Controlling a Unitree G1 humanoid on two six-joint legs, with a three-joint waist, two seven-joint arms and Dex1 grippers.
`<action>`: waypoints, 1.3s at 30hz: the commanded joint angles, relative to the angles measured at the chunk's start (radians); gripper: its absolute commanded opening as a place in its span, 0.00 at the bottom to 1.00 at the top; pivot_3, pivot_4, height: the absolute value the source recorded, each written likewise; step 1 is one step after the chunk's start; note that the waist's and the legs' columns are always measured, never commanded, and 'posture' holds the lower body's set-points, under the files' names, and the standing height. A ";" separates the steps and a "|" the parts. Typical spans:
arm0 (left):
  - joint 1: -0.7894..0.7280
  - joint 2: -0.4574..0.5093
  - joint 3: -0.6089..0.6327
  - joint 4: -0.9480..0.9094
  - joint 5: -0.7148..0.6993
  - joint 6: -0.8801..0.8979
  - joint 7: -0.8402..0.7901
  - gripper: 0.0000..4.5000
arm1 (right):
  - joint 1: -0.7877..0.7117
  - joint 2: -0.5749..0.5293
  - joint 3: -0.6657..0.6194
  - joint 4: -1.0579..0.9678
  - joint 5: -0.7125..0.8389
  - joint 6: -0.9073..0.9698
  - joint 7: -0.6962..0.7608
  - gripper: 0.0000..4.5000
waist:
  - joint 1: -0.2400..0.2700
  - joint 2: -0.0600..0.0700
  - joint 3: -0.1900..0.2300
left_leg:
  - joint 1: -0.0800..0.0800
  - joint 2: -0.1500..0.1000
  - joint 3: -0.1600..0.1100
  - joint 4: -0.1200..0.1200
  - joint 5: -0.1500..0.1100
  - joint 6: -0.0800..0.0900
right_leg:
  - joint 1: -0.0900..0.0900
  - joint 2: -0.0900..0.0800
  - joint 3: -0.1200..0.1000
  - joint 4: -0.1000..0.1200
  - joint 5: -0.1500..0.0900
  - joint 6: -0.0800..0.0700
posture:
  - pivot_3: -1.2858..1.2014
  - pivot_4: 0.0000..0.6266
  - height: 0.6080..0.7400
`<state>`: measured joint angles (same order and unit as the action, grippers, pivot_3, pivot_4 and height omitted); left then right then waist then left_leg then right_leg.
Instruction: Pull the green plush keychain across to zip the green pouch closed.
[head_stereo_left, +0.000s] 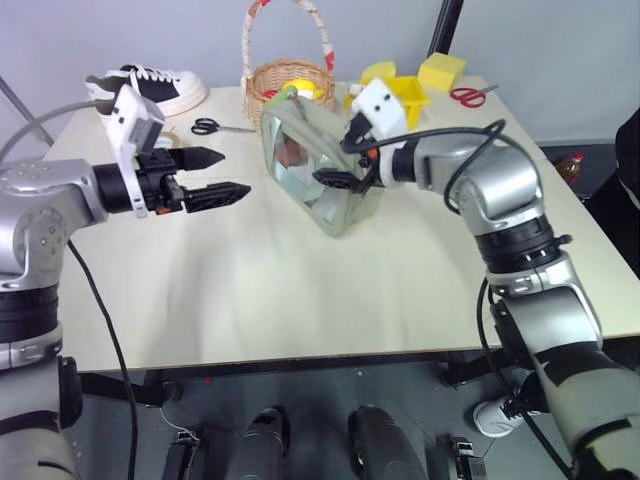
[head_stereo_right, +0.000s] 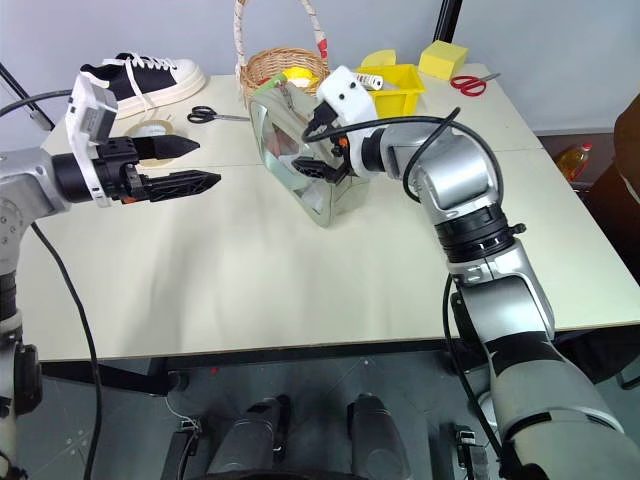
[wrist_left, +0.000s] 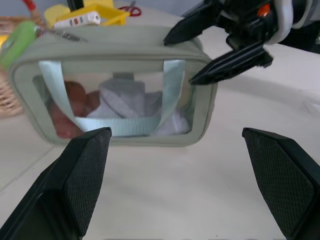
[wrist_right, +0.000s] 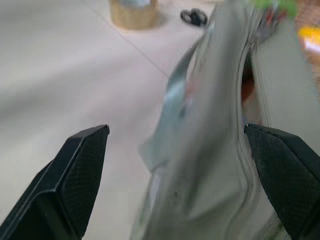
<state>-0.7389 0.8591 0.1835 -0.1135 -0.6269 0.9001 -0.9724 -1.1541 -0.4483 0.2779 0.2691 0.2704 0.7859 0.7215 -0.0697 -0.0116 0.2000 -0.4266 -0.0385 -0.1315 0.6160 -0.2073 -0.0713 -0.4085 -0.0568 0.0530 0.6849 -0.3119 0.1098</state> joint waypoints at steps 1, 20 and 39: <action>0.009 0.015 0.056 -0.058 -0.035 0.010 0.029 1.00 | -0.047 0.011 0.012 0.037 -0.049 -0.084 0.050 0.95 | 0.000 0.000 0.000 | 0.000 0.000 0.000 0.000 0.000 0.000 | 0.000 0.000 0.000 0.000 0.000 0.000 | 0.52 0.24 1.00; 0.030 0.125 0.062 0.026 -0.029 -0.026 -0.010 1.00 | -0.030 -0.023 -0.015 0.247 -0.153 -0.864 0.424 0.00 | -0.002 0.000 0.000 | 0.000 0.000 0.000 -0.001 0.001 -0.002 | -0.001 0.001 0.000 -0.001 0.000 0.000 | 0.52 0.24 1.00; 0.008 0.136 0.029 0.046 -0.018 -0.042 -0.036 1.00 | 0.113 -0.080 -0.032 0.124 -0.153 -0.763 0.564 0.00 | 0.000 0.000 0.000 | 0.002 0.000 -0.001 0.000 0.003 -0.004 | 0.001 0.001 -0.001 0.002 0.001 -0.001 | 0.52 0.24 1.00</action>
<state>-0.7063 0.9776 0.2078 -0.0646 -0.6511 0.8786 -1.0016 -1.0343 -0.5220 0.2729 0.4493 0.1025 -0.0431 1.2996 -0.0695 -0.0118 0.2001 -0.4248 -0.0384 -0.1328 0.6161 -0.2046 -0.0752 -0.4072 -0.0560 0.0523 0.6873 -0.3114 0.1089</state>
